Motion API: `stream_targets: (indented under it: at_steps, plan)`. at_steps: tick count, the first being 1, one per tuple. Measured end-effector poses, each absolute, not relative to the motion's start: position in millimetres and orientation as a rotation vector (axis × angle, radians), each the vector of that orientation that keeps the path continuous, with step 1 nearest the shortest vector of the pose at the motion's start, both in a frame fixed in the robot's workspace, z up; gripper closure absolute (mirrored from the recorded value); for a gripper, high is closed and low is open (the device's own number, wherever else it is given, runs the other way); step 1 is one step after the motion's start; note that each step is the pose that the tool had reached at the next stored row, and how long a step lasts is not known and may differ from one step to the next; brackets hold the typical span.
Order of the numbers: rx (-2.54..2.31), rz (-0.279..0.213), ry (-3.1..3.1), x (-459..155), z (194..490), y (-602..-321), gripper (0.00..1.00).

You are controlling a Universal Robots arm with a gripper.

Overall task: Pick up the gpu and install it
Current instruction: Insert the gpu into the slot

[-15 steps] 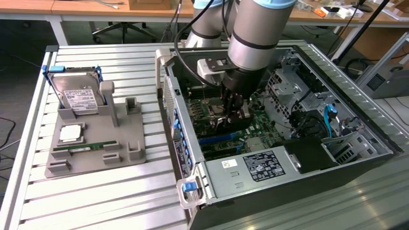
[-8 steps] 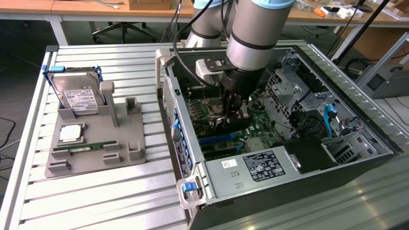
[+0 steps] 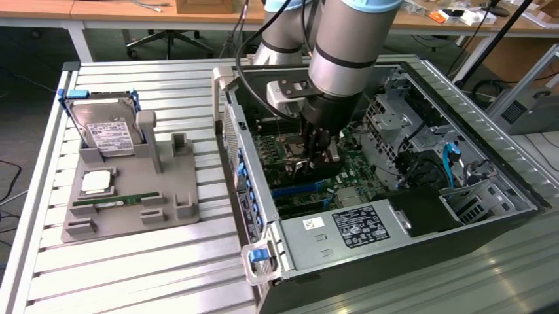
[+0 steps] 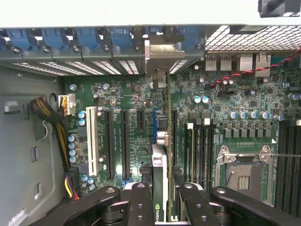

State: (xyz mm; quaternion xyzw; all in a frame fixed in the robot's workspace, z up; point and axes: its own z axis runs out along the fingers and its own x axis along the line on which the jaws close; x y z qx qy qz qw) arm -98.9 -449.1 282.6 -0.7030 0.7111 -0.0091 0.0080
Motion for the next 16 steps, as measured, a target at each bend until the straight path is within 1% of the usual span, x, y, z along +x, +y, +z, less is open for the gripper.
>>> stream_targets:
  at_steps: [16]
  plan:
    - [-2.197,-0.028,2.223,-103.0,281.9,-451.8,0.73]
